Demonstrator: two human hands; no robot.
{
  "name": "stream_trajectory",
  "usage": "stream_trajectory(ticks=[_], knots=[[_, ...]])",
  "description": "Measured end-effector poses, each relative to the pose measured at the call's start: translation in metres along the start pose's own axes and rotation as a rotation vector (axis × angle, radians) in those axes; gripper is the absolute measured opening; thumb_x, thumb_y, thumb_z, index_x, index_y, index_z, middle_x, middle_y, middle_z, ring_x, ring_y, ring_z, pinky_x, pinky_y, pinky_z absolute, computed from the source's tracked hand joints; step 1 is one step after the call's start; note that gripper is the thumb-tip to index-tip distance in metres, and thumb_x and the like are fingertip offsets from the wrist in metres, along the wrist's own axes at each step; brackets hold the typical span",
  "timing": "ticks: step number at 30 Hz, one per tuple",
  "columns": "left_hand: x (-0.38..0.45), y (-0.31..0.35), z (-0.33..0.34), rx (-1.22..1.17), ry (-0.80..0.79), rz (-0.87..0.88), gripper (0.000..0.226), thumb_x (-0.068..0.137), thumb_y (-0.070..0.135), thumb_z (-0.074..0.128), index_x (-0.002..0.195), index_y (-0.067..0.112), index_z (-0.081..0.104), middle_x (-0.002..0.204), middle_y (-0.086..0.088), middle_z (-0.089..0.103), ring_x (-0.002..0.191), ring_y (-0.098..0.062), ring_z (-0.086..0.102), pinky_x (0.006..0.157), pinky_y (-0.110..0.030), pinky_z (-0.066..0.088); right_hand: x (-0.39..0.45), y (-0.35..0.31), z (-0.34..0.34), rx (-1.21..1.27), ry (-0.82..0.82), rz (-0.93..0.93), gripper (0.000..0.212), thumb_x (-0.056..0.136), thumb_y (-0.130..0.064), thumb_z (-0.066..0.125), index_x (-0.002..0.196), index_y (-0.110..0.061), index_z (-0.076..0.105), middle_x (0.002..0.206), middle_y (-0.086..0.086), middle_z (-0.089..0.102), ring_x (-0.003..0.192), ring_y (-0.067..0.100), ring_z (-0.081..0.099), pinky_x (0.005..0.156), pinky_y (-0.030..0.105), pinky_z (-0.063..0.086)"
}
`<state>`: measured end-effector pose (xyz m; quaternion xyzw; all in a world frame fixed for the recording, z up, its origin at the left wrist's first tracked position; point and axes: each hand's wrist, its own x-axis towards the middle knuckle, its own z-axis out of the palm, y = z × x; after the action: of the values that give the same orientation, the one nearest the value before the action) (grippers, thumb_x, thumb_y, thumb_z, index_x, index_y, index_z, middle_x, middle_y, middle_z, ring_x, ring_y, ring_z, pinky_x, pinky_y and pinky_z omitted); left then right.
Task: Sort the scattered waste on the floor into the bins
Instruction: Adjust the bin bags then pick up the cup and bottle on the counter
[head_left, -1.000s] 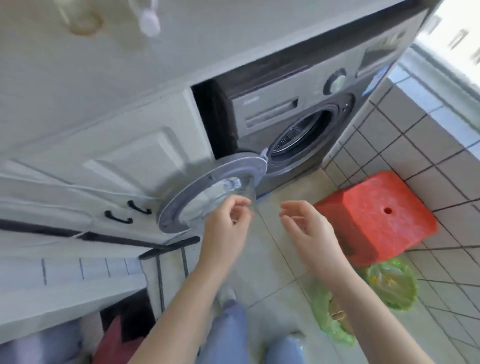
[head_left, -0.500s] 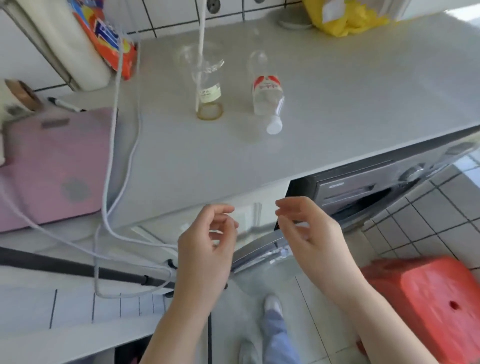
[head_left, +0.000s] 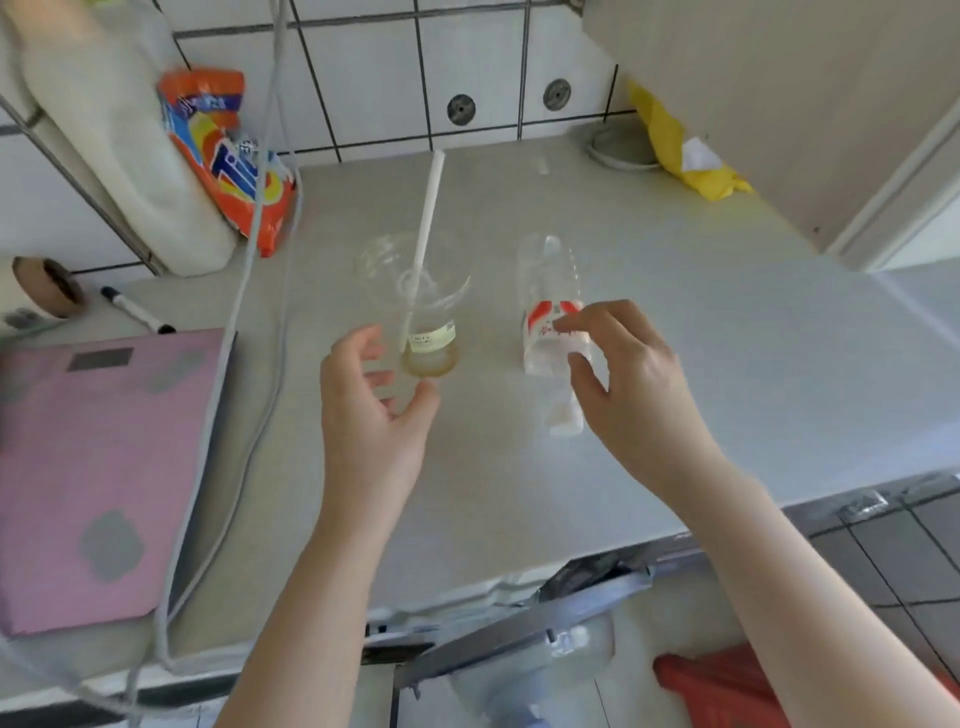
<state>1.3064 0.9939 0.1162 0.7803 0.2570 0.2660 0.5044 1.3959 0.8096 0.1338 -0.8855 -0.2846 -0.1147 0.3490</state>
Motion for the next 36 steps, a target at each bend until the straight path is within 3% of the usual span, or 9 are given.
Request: stream_trajectory(ticks=[3,6,9,11,13,19,27,31,36], knots=[[0.025,-0.003,0.01,-0.064,0.042,-0.038,0.078,0.072,0.021,0.08,0.136,0.024,0.035,0.134,0.0,0.044,0.115,-0.018,0.053,0.095,-0.035,0.05,0.03,0.022,0.001,-0.117,-0.081,-0.029,0.055,0.079,0.013,0.051,0.125,-0.016,0.056,0.126,0.007,0.052,0.11,0.032,0.05,0.089,0.036,0.048],[0.04,-0.004,0.017,-0.108,0.043,-0.048,0.092,0.063,0.029,0.086,0.137,0.031,0.031,0.137,0.007,0.041,0.123,-0.015,0.049,0.102,-0.036,0.045,0.051,0.038,0.001,-0.313,-0.265,-0.106,0.082,0.077,0.014,0.055,0.143,-0.03,0.035,0.146,0.004,0.034,0.129,0.033,0.033,0.097,0.045,0.047],[0.047,0.0,0.025,-0.144,0.028,-0.045,0.09,0.064,0.02,0.085,0.137,0.032,0.032,0.132,0.013,0.043,0.123,-0.004,0.046,0.097,-0.013,0.041,0.063,0.046,0.003,-0.476,-0.389,-0.247,0.1,0.072,0.016,0.052,0.147,-0.04,0.02,0.153,0.005,0.021,0.135,0.039,0.023,0.101,0.048,0.042],[0.05,0.005,0.03,-0.191,0.007,-0.087,0.091,0.066,0.011,0.084,0.139,0.026,0.032,0.124,0.012,0.048,0.115,0.005,0.05,0.077,0.002,0.04,0.067,0.049,0.006,-0.524,-0.419,-0.329,0.099,0.07,0.017,0.051,0.147,-0.039,0.025,0.154,0.008,0.022,0.136,0.042,0.023,0.102,0.048,0.042],[0.052,0.006,0.034,-0.25,-0.03,-0.111,0.09,0.068,0.004,0.082,0.139,0.024,0.032,0.118,0.017,0.051,0.1,0.017,0.054,0.067,0.003,0.041,0.068,0.052,0.011,-0.521,-0.441,-0.359,0.094,0.07,0.015,0.053,0.145,-0.037,0.03,0.153,0.009,0.024,0.137,0.043,0.024,0.102,0.048,0.044],[0.051,0.002,0.036,-0.271,-0.07,-0.09,0.084,0.069,-0.002,0.08,0.13,0.034,0.036,0.12,0.017,0.056,0.104,0.012,0.057,0.073,-0.001,0.044,0.068,0.053,0.01,-0.425,-0.437,-0.338,0.079,0.07,-0.006,0.074,0.137,-0.029,0.04,0.152,0.004,0.029,0.139,0.038,0.024,0.103,0.049,0.043],[0.03,0.004,0.021,-0.339,-0.083,-0.092,0.085,0.071,-0.005,0.078,0.139,0.022,0.035,0.126,0.008,0.057,0.106,0.006,0.059,0.072,-0.01,0.05,0.038,0.036,-0.012,-0.265,-0.313,-0.269,0.072,0.076,-0.039,0.075,0.136,-0.018,0.042,0.143,-0.003,0.044,0.141,0.024,0.027,0.114,0.042,0.031],[0.009,0.009,0.002,-0.329,-0.117,-0.083,0.085,0.07,0.001,0.081,0.139,0.023,0.037,0.129,0.005,0.057,0.115,-0.001,0.058,0.092,-0.027,0.052,0.006,0.014,-0.033,-0.119,-0.227,-0.129,0.073,0.072,-0.04,0.077,0.131,-0.015,0.044,0.132,-0.001,0.05,0.131,0.017,0.038,0.107,0.031,0.037],[-0.029,0.02,-0.02,-0.322,-0.168,-0.051,0.083,0.069,0.006,0.082,0.138,0.024,0.038,0.13,0.007,0.056,0.118,-0.004,0.056,0.097,-0.028,0.049,-0.05,-0.014,-0.057,-0.033,-0.121,0.04,0.073,0.071,-0.044,0.075,0.132,-0.022,0.042,0.124,-0.01,0.05,0.117,0.01,0.044,0.091,0.015,0.03]])
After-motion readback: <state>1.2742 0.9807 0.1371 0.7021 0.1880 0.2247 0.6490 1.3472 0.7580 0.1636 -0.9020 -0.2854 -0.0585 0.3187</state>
